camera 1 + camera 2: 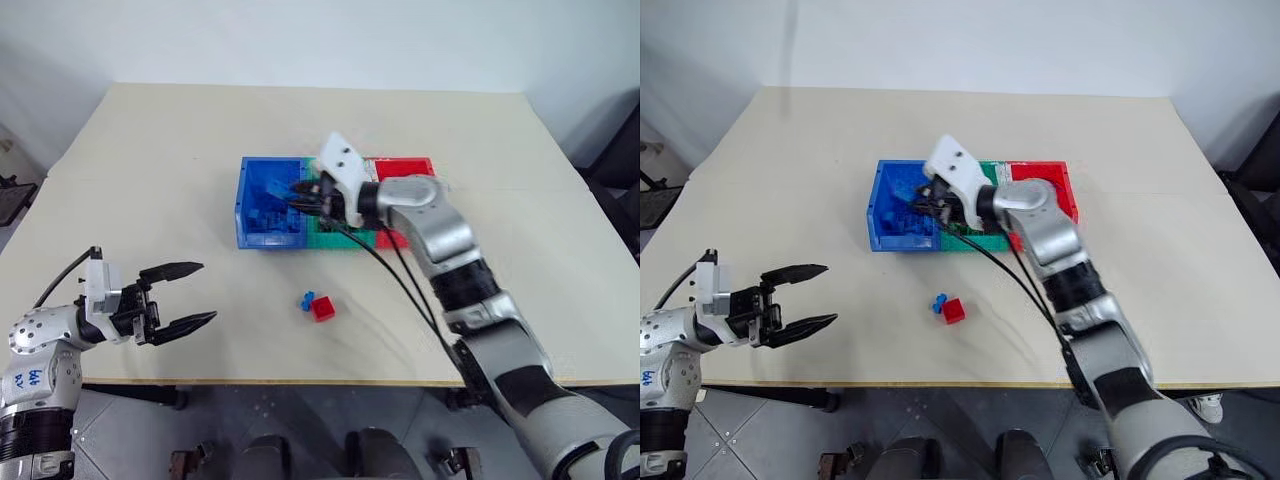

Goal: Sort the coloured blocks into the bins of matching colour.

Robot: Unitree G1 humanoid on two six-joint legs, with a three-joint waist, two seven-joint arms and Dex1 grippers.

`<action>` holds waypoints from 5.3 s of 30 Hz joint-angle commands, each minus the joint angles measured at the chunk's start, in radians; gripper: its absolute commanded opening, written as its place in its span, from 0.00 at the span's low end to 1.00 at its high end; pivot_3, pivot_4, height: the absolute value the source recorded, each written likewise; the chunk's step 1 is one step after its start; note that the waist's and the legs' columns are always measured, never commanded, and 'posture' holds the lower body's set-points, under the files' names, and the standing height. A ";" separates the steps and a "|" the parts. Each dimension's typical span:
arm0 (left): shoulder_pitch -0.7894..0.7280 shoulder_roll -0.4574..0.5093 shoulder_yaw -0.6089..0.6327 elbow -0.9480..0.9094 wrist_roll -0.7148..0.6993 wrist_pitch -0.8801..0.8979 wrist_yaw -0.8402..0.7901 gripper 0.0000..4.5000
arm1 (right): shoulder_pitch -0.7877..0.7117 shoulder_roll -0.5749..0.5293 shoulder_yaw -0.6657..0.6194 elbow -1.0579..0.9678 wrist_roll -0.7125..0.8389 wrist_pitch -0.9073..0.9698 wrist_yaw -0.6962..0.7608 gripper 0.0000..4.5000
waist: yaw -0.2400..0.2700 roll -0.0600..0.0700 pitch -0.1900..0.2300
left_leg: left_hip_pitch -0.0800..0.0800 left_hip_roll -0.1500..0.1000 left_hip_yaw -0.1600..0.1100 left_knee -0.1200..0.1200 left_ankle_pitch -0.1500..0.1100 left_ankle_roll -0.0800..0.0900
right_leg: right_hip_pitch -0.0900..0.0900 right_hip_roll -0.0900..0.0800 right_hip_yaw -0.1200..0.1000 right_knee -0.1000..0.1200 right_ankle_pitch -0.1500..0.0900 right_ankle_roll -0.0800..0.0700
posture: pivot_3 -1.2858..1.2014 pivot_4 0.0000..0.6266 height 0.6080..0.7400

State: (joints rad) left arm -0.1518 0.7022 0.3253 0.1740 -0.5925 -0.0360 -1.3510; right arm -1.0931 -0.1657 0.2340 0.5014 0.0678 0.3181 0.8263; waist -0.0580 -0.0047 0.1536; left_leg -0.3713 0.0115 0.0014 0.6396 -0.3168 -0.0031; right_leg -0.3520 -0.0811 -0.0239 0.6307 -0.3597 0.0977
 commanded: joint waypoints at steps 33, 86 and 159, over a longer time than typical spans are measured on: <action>0.094 -0.036 0.016 -0.108 -0.013 -0.016 0.053 1.00 | 0.731 -0.745 -0.404 -0.241 0.408 -0.193 0.754 0.99 | 0.026 0.003 0.002 | 0.002 0.003 0.006 0.004 -0.003 0.005 | 0.013 0.000 0.000 -0.024 0.003 0.000 | 0.52 0.24 1.00; -0.305 -0.156 -0.496 -0.031 0.428 0.091 0.303 1.00 | 0.740 -0.690 -0.395 -0.363 0.400 -0.159 0.570 0.99 | 0.062 0.007 0.004 | 0.000 -0.001 0.006 0.010 -0.005 0.009 | 0.013 0.001 0.002 -0.019 0.004 0.002 | 0.52 0.24 1.00; -0.222 0.108 -0.188 -0.140 0.077 0.166 -0.019 1.00 | 0.684 -0.698 -0.403 -0.238 0.393 -0.205 0.646 1.00 | 0.053 0.007 0.005 | -0.002 0.004 0.011 0.018 -0.005 0.008 | 0.013 -0.002 -0.022 -0.019 0.009 0.013 | 0.52 0.24 1.00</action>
State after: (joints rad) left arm -0.4109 0.7698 0.0927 0.1065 -0.4554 0.1060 -1.3028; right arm -0.3958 -0.8496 -0.1463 0.2586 0.4325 0.1309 1.4402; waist -0.0046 0.0025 0.1584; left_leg -0.3735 0.0152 0.0123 0.6578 -0.3217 0.0052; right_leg -0.3391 -0.0839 -0.0460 0.6115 -0.3512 0.1100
